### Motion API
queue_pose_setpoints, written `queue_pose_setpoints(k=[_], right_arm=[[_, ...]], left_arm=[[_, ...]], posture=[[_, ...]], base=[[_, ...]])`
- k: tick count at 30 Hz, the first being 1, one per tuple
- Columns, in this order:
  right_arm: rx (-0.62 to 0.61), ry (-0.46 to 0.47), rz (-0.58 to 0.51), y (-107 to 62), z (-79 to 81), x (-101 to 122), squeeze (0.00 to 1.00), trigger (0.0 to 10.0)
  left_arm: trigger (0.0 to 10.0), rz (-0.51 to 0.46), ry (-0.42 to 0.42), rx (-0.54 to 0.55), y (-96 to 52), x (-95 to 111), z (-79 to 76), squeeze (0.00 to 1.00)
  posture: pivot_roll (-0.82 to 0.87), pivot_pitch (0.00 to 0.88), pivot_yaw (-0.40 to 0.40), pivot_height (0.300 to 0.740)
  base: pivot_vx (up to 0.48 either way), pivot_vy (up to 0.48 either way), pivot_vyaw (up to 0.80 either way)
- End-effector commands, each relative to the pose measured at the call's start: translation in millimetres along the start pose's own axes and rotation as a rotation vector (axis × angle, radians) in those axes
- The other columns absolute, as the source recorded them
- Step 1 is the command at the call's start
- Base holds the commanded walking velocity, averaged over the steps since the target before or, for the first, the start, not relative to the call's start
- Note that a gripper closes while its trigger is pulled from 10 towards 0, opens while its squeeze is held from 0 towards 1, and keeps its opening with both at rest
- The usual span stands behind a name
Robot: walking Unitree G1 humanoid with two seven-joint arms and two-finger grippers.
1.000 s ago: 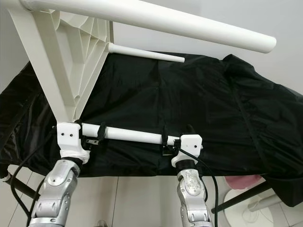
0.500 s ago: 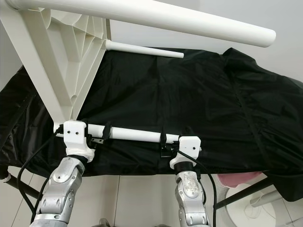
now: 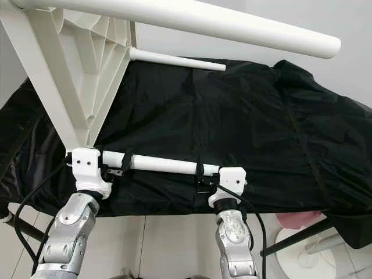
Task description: Building children table
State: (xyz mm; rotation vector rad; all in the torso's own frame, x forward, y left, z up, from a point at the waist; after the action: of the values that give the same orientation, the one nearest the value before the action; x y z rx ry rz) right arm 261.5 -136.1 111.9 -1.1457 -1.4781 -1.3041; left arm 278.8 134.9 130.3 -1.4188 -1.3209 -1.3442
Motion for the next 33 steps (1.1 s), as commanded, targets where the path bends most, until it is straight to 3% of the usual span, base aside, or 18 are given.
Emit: queue_pose_setpoints(k=[1, 10, 25, 26, 30, 31, 32, 33], right_arm=[[-0.001, -0.020, -0.014, 2.1, -3.0, 2, 0.00, 10.0], [-0.003, -0.025, -0.016, 3.1, -6.9, 2, 0.00, 10.0], [0.008, -0.033, -0.025, 5.9, -6.8, 2, 0.00, 10.0], [0.013, -0.015, -0.031, 6.3, -7.1, 3, 0.00, 10.0], [0.020, 0.008, -0.038, 6.5, -7.4, 4, 0.00, 10.0], [0.025, 0.023, -0.043, 5.9, -7.2, 5, 1.00, 10.0], [0.022, -0.004, -0.051, 6.1, -7.4, 8, 0.80, 10.0], [0.022, -0.004, -0.051, 6.1, -7.4, 8, 0.80, 10.0]], left_arm=[[10.0, 0.001, 0.024, -0.051, -1.3, 0, -5.6, 0.00], [10.0, 0.015, 0.101, -0.102, -6.7, 2, -4.7, 0.00], [10.0, 0.025, 0.109, -0.154, -11.1, 1, -11.3, 0.00], [10.0, 0.018, 0.091, -0.156, -10.5, 2, -11.4, 0.60], [10.0, 0.009, 0.068, -0.158, -10.1, 4, -11.4, 0.60], [10.0, 0.007, 0.069, -0.159, -10.0, 4, -11.3, 1.00], [10.0, 0.011, 0.071, -0.167, -9.9, 5, -13.0, 0.75], [10.0, 0.011, 0.071, -0.167, -9.9, 5, -13.0, 0.75]], posture=[[0.02, 0.045, -0.058, 0.740], [0.03, 0.063, -0.063, 0.740], [0.04, 0.067, -0.072, 0.740], [0.04, 0.066, -0.068, 0.740], [0.04, 0.066, -0.068, 0.740], [0.04, 0.069, -0.067, 0.740], [0.04, 0.067, -0.066, 0.740], [0.04, 0.067, -0.066, 0.740]], base=[[0.000, 0.000, 0.00], [0.000, 0.000, 0.00], [0.000, 0.000, 0.00], [0.000, 0.000, 0.00], [0.000, 0.000, 0.00], [0.000, 0.000, 0.00], [0.000, 0.000, 0.00], [0.000, 0.000, 0.00]])
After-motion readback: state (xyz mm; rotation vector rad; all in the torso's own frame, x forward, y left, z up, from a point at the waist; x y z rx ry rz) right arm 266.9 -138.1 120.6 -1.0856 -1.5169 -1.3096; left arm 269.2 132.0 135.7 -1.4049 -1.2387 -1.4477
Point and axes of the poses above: a point about 5 cm out from each wrist's last joint towards the gripper, its own y axis pointing out of the wrist towards the gripper, its own x axis along the axis of the wrist's last joint, z = x × y, the point moved 1 cm from there along y, pointing out of the wrist towards the gripper, and after that the axes turned 7 degrees about -y, right-handed, at the moved point
